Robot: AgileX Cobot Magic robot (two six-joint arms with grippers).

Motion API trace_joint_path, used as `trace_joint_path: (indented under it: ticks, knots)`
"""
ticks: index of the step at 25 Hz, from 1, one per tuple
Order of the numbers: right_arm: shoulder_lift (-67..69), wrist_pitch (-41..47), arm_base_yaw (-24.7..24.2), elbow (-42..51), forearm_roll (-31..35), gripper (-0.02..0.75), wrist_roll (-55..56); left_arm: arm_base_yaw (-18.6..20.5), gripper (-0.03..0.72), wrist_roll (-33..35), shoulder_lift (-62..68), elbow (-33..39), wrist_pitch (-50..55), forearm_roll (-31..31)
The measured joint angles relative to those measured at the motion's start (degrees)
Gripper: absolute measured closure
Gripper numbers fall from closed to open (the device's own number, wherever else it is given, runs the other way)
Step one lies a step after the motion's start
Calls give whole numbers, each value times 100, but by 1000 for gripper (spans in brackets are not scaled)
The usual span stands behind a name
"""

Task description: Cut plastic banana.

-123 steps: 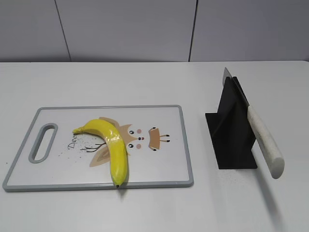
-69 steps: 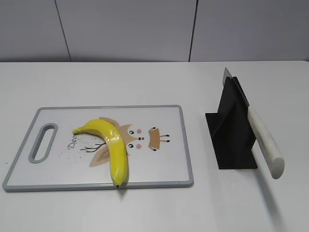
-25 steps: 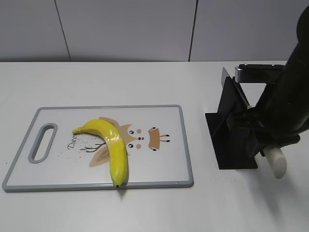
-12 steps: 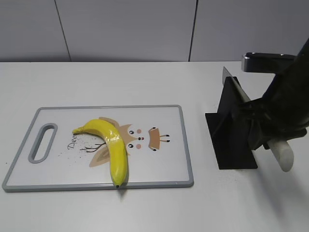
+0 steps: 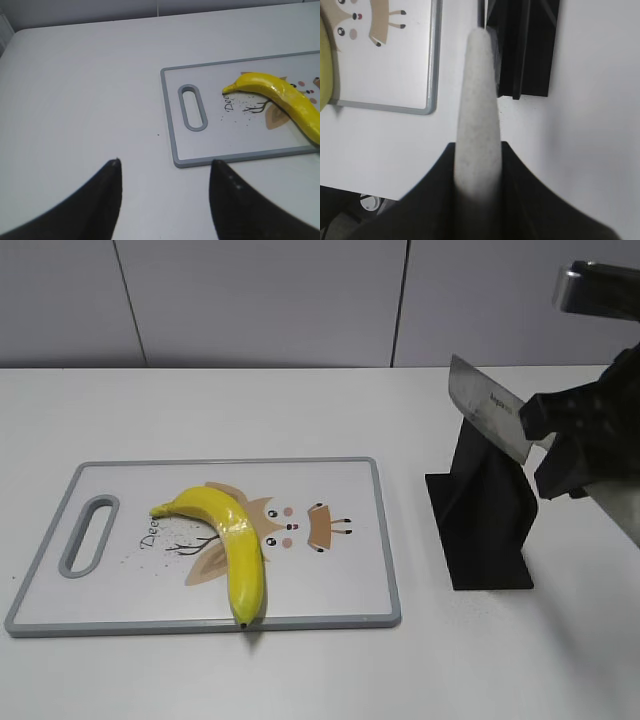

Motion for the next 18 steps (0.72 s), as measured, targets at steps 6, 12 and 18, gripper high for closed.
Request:
trace_joint_path:
  ticks: [6,12,18]
  knots:
    - [-428,-114,0,0,0,547,-139,0,145,0,0,0,0,0]
    - [-472,-426,0,0,0,547,-828,0,145,0,0,-34,-135,38]
    - [-472,-815,0,-278,0,548,-1259,0,145,0,523,-462,-1166,162]
